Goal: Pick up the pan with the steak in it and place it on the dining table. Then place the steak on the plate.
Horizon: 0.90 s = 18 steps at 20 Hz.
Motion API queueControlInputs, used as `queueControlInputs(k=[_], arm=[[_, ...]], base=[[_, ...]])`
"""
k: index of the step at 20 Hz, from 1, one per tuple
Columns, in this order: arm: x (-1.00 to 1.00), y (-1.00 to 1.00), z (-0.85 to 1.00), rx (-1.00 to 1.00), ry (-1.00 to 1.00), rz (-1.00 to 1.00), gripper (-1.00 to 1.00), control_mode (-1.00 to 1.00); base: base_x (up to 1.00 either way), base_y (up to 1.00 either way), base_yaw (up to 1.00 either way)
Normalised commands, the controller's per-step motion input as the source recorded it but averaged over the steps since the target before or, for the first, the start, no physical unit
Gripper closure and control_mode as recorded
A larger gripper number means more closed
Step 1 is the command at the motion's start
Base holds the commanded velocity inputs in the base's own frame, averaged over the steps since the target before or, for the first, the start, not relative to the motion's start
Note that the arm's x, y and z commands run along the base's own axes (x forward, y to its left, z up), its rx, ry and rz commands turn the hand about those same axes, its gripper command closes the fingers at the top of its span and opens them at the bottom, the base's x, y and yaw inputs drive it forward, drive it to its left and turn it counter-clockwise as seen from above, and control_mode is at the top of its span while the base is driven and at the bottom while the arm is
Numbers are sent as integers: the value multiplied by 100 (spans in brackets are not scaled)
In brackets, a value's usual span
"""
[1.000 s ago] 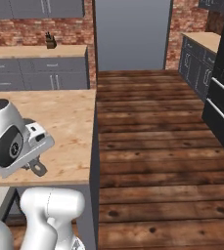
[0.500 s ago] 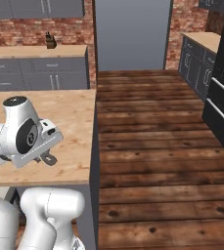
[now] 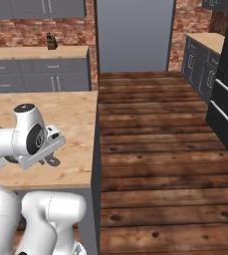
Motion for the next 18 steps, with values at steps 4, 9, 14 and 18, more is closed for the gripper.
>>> queueControlInputs(k=[4, 9, 14, 18], arm=[[29, 30, -64, 0, 3, 0, 100, -100], [21, 23, -60, 2, 2, 0, 100, -100], [22, 4, -40, 9, 0, 0, 100, -100], [46, 3, -28, 11, 4, 0, 100, -100]], base=[[0, 0, 0], [0, 0, 0], [0, 0, 0], [0, 0, 0]])
